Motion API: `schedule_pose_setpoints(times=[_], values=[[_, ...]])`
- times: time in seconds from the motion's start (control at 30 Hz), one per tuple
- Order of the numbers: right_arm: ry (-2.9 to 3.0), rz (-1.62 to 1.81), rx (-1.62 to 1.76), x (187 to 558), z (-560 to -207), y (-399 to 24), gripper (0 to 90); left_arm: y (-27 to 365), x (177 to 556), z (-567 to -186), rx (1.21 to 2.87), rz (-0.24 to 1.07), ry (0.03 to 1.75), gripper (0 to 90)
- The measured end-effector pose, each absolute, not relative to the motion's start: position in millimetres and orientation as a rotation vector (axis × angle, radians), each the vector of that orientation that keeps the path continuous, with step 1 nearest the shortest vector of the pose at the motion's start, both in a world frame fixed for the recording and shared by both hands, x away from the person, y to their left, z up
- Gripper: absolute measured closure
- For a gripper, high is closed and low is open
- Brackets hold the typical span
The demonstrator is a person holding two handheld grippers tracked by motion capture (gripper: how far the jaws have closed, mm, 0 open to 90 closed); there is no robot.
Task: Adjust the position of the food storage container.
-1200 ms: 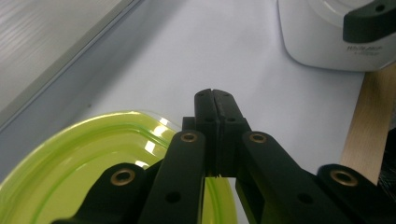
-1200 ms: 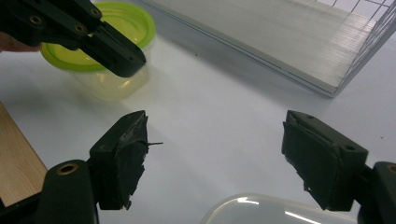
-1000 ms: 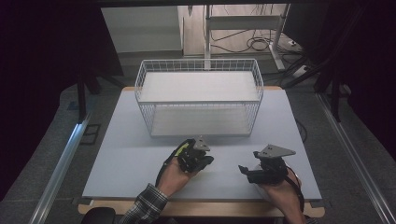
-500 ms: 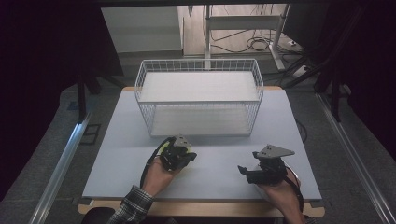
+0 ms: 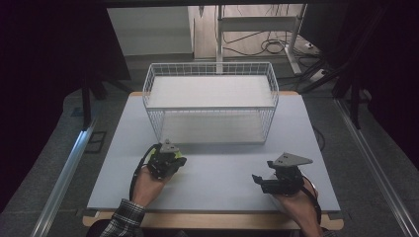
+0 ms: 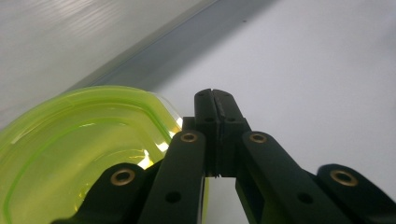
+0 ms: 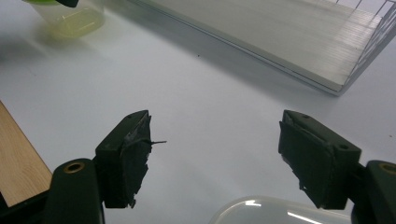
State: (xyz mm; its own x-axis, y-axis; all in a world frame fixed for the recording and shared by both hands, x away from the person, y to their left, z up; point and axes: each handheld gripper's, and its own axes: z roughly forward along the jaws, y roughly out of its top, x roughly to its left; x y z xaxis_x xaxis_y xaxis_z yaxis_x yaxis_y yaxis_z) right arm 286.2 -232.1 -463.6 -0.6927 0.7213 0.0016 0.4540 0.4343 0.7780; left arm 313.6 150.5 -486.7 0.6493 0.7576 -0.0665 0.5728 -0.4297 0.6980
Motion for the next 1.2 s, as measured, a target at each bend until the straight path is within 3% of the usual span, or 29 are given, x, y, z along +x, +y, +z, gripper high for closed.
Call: schedule_pose_setpoints(times=[0.27, 0.33, 0.37, 0.4, 0.43, 0.47, 0.5, 0.53, 0.57, 0.6, 0.7, 1.0, 1.2], values=[[2.349, 1.121, 1.039, 287, -462, -237, 31.5, 153, 315, -494, 2.163, 0.347, 1.055, 89.9], [2.348, 1.119, 1.064, 287, -459, -242, 41.8, 151, 314, -492, 2.154, 0.356, 1.042, 89.9], [2.348, 1.119, 1.064, 287, -459, -242, 41.8, 150, 313, -490, 2.145, 0.359, 1.036, 89.9], [2.357, 1.103, 1.077, 286, -456, -246, 54.0, 149, 311, -488, 2.137, 0.359, 1.029, 89.8], [2.357, 1.103, 1.077, 286, -456, -246, 54.0, 148, 310, -488, 2.130, 0.356, 1.022, 89.8], [2.365, 1.082, 1.084, 285, -454, -251, 62.1, 147, 307, -486, 2.120, 0.349, 0.999, 89.8], [2.365, 1.082, 1.084, 285, -454, -251, 62.1, 147, 307, -486, 2.120, 0.349, 0.999, 89.7], [2.376, 1.060, 1.103, 283, -453, -258, 74.5, 146, 305, -486, 2.111, 0.345, 0.989, 89.5], [2.376, 1.060, 1.103, 283, -453, -258, 74.5, 145, 304, -486, 2.106, 0.337, 0.972, 89.5], [2.377, 1.034, 1.126, 280, -453, -267, 84.7, 143, 301, -485, 2.093, 0.323, 0.953, 89.0], [2.356, 1.010, 1.163, 277, -452, -281, 89.4, 141, 297, -485, 2.077, 0.292, 0.931, 88.7], [2.240, 0.994, 1.325, 248, -446, -339, 89.7, 127, 289, -492, 2.096, 0.237, 0.875, 88.3], [2.239, 0.991, 1.334, 233, -447, -347, 89.5, 124, 288, -494, 2.113, 0.243, 0.867, 87.7]])
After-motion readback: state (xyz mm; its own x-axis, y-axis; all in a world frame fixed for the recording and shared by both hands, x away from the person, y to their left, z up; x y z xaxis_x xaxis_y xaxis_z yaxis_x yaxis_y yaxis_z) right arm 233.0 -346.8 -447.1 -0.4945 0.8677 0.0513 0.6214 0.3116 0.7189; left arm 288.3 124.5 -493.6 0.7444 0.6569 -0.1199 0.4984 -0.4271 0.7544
